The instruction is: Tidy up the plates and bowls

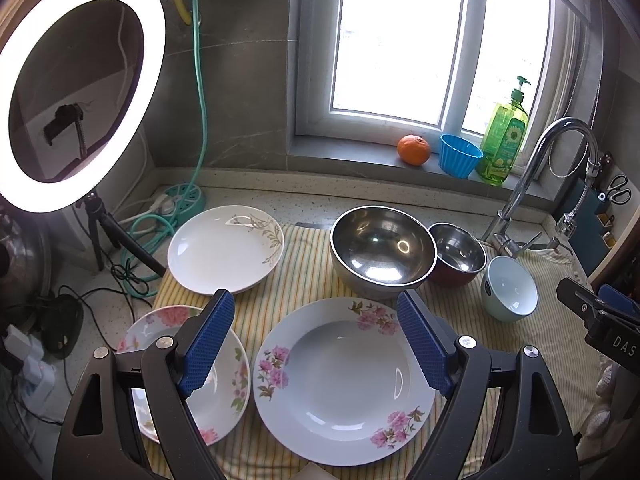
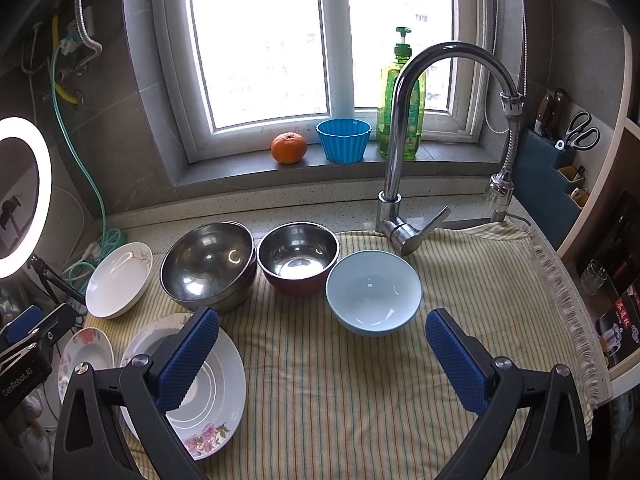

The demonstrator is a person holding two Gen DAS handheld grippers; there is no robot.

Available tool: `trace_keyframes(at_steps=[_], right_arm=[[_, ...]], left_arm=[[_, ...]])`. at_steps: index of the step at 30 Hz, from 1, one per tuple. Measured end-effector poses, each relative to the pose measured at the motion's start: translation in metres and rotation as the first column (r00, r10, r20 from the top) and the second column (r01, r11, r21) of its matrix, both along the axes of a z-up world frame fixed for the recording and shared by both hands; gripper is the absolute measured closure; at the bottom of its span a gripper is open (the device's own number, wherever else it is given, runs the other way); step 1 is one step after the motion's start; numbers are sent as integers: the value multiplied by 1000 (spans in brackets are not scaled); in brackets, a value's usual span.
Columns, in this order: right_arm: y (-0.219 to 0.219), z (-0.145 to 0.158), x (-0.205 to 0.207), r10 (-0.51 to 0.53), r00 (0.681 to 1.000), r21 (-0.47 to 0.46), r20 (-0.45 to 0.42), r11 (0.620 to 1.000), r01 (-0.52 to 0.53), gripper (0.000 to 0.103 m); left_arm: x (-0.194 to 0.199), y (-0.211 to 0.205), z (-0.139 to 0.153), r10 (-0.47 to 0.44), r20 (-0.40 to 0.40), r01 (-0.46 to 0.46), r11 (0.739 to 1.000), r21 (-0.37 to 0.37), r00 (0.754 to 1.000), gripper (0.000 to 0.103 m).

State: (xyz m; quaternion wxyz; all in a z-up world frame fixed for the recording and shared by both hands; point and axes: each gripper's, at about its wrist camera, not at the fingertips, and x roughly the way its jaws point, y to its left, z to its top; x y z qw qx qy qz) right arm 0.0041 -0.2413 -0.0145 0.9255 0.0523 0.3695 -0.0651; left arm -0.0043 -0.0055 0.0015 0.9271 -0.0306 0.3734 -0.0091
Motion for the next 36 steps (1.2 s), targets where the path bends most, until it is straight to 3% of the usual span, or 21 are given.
trace_keyframes(at_steps=[17, 36], right_arm=[[2, -6, 4, 11, 1000, 13, -11, 1000, -11, 1], [-6, -39, 13, 59, 997, 118, -57, 992, -52, 1]], left_arm=[[2, 0, -6, -11, -11, 11, 1000, 3, 1000, 19], [6, 14, -34, 3, -113, -6, 1000, -26, 994, 20]])
